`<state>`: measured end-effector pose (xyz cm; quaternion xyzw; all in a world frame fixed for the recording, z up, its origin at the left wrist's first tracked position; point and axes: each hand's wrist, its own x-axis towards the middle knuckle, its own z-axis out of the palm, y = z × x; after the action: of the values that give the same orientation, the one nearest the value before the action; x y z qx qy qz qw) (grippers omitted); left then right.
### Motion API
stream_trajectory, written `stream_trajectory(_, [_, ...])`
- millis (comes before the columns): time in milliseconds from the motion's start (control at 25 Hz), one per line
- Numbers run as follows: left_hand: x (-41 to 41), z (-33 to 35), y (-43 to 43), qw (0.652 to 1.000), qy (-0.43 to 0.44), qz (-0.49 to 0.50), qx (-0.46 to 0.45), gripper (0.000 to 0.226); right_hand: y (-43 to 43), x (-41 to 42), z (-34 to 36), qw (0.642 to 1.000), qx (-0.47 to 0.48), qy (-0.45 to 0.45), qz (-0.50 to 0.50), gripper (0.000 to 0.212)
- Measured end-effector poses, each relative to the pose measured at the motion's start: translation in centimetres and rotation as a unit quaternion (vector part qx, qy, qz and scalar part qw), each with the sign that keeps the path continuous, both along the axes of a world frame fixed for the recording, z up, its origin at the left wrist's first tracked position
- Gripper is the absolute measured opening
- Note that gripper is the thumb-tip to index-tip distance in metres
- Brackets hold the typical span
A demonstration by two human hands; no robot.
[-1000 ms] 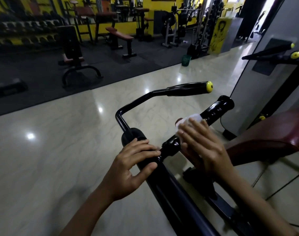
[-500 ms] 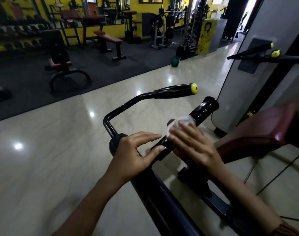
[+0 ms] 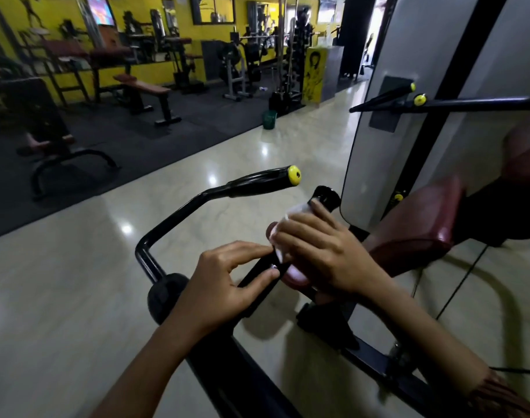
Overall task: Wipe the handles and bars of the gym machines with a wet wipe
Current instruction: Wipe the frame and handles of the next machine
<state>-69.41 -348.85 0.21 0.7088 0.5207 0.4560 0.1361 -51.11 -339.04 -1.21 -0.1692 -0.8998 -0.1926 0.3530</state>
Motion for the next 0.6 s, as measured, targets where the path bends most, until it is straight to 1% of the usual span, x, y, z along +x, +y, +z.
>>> stream_trajectory(40, [-0.1,0.0,0.1,1.0,-0.005,-0.006,-0.006,0.029,0.9,0.4,0.4,0.999,0.002,0.023,-0.034,0.03])
stream_trajectory(80, [-0.2,0.0,0.1,1.0,-0.007,-0.011,-0.009,0.03,1.6,0.7,0.6,0.995,-0.009,0.069,-0.071,0.032])
stream_trajectory(120, [-0.3,0.0,0.1,1.0,-0.008,-0.015,-0.009,0.03,1.8,0.6,0.4,0.987,-0.04,0.123,-0.093,0.035])
stream_trajectory(200, [-0.3,0.0,0.0,1.0,-0.006,-0.019,-0.004,0.03,-0.1,-0.7,-1.6,0.958,-0.146,0.231,-0.092,0.041])
stream_trajectory(240, [-0.3,0.0,0.0,1.0,-0.005,-0.021,-0.002,0.03,-1.7,-1.6,-3.1,0.938,-0.207,0.265,-0.08,0.045])
stream_trajectory(320, [-0.3,0.0,-0.1,1.0,-0.004,-0.026,0.001,0.03,-4.4,-2.9,-5.6,0.906,-0.294,0.302,-0.045,0.049])
stream_trajectory(400, [-0.4,0.0,-0.1,1.0,-0.005,-0.03,-0.001,0.032,-4.6,-3.2,-5.5,0.88,-0.332,0.338,-0.028,0.052])
stream_trajectory(520, [-0.4,0.0,0.0,0.999,-0.015,-0.03,-0.004,0.033,-2.0,-3.4,-2.8,0.813,-0.399,0.419,-0.066,0.057])
stream_trajectory(560, [-0.4,-0.1,0.1,0.999,-0.016,-0.028,-0.005,0.033,-1.9,-3.5,-2.5,0.798,-0.415,0.431,-0.067,0.058])
stream_trajectory(600, [-0.4,-0.1,0.1,1.0,-0.015,-0.027,-0.006,0.033,-2.6,-3.7,-2.7,0.792,-0.426,0.434,-0.057,0.058])
